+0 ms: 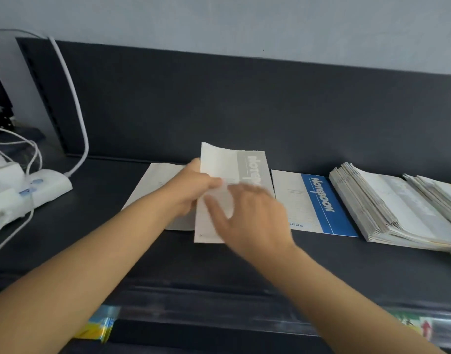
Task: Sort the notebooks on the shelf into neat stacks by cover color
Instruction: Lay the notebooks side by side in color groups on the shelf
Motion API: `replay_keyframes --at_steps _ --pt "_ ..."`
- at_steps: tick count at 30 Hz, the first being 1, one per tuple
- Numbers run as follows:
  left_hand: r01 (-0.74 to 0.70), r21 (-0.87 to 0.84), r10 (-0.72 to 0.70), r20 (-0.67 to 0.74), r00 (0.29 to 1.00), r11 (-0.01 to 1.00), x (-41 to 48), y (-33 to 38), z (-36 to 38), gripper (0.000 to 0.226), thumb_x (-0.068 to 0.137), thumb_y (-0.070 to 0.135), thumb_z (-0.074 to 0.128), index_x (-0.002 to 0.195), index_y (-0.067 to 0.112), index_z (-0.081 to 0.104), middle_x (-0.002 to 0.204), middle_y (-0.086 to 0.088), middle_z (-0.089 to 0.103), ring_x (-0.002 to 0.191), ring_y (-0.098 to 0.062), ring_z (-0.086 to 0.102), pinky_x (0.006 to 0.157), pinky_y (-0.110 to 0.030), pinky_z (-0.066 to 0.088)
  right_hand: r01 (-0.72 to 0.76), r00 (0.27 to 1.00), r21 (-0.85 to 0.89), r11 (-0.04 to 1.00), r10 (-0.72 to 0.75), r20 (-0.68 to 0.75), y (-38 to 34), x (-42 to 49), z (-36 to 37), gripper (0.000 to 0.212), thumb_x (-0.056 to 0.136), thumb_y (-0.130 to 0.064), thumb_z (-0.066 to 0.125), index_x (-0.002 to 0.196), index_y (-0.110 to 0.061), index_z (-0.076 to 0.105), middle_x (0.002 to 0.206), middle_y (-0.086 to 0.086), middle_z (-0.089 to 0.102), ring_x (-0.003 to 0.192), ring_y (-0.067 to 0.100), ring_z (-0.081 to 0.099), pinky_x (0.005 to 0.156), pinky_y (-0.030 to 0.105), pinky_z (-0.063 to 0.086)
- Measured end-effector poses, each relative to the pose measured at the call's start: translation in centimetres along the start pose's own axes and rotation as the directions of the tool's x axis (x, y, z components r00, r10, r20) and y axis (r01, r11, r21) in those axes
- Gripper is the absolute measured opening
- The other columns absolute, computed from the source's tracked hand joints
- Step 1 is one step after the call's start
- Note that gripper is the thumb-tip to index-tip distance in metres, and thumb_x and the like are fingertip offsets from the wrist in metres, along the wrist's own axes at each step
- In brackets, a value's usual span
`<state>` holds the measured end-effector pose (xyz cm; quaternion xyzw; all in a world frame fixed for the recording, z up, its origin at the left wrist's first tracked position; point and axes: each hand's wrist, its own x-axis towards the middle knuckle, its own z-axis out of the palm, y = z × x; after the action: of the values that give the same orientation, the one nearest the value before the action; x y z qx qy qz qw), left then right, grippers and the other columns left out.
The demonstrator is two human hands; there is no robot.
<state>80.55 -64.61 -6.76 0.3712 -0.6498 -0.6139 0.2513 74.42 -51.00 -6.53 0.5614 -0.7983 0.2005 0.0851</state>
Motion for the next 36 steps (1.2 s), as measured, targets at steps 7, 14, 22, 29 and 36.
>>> replay_keyframes --at_steps 7,14,22,29,36 --pt "-0.193 0.034 0.195 -0.099 0.976 0.981 -0.6 0.3 -1.3 0.025 0.093 0.023 0.064 0.117 0.023 0.059 0.108 0.005 0.07 0.098 -0.016 0.068 0.081 -0.036 0.057 -0.439 0.88 0.762 0.477 0.4 0.256 5.3 3.3 -0.8 0.029 0.092 -0.025 0.06 0.119 -0.021 0.05 0.105 -0.006 0.065 0.088 0.012 0.066 0.07 0.034 0.058" --pt "-0.134 0.551 0.335 -0.281 0.899 0.824 -0.4 0.5 -6.4 0.035 0.09 0.04 0.065 0.116 0.024 0.048 0.098 0.01 0.057 0.083 -0.006 0.056 0.061 -0.025 0.042 -0.446 0.891 0.848 0.285 0.235 0.389 2.1 4.2 1.4 0.05 0.086 0.001 0.065 0.133 0.0 0.045 0.097 0.003 0.068 0.079 0.019 0.069 0.062 0.027 0.058" --pt "0.176 0.91 0.251 -0.283 0.926 0.376 0.3 -2.3 -10.1 0.055 0.09 0.048 0.061 0.122 0.005 0.049 0.125 -0.014 0.051 0.107 -0.031 0.056 0.074 -0.035 0.041 -0.306 0.938 0.511 0.803 0.162 0.305 -1.9 5.8 4.4 0.041 0.083 -0.001 0.061 0.124 -0.003 0.058 0.121 0.014 0.061 0.076 0.021 0.064 0.053 0.022 0.055" --pt "0.076 0.954 0.321 -0.171 0.932 0.289 0.1 0.2 -7.8 0.05 0.089 0.053 0.058 0.119 0.013 0.055 0.119 -0.004 0.059 0.106 -0.025 0.055 0.08 -0.037 0.049 -0.24 0.969 0.364 0.9 0.197 0.152 3.4 5.7 1.4 0.032 0.088 -0.024 0.065 0.12 -0.019 0.062 0.116 -0.006 0.06 0.084 0.009 0.056 0.066 0.019 0.042" --pt "-0.279 0.779 0.268 0.148 0.952 0.562 0.1 4.1 4.0 0.053 0.083 0.054 0.066 0.123 0.021 0.057 0.107 0.008 0.066 0.098 -0.012 0.062 0.086 -0.034 0.052 -0.482 0.874 -0.297 0.824 0.477 -0.094 14.9 3.4 -5.9 0.03 0.087 -0.036 0.056 0.085 -0.006 0.053 0.105 0.014 0.062 0.098 0.033 0.052 0.075 0.033 0.036"
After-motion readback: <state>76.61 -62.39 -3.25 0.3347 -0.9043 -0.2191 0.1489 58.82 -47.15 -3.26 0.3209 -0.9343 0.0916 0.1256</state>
